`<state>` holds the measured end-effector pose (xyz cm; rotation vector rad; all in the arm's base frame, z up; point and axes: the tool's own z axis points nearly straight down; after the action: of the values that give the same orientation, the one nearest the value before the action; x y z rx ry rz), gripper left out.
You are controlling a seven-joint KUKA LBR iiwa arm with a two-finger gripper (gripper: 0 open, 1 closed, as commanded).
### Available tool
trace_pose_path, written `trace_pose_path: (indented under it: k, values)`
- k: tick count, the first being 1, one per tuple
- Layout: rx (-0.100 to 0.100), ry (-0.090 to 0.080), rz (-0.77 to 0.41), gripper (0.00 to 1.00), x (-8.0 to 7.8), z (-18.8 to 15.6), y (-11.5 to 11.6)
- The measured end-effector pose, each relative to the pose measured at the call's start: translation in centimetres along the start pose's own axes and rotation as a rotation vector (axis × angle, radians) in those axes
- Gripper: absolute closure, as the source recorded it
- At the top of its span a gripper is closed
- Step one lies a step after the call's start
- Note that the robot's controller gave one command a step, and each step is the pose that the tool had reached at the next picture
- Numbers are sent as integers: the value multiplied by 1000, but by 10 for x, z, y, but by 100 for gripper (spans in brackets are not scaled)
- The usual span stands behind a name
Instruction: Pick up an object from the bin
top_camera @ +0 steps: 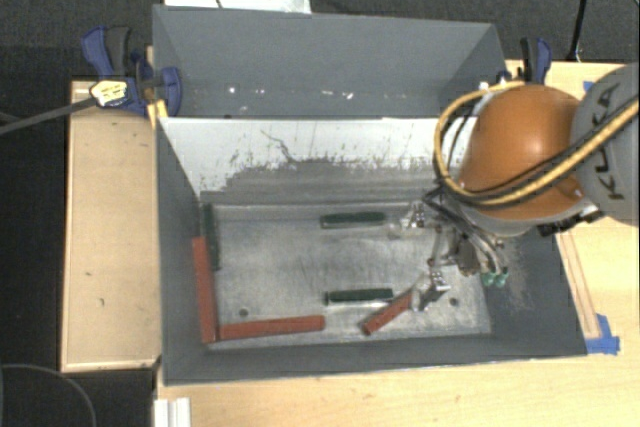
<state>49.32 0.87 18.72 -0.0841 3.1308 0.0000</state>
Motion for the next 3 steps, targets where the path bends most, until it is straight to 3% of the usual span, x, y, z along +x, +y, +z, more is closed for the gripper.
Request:
trace_pose_path:
  k: [1, 2, 3]
  values:
    - [-1, 5, -25, 0, 6, 61, 3]
    - [-1, 4, -246, 100, -17, 111, -9]
    - [-1, 4, -245, 100, -17, 111, -9]
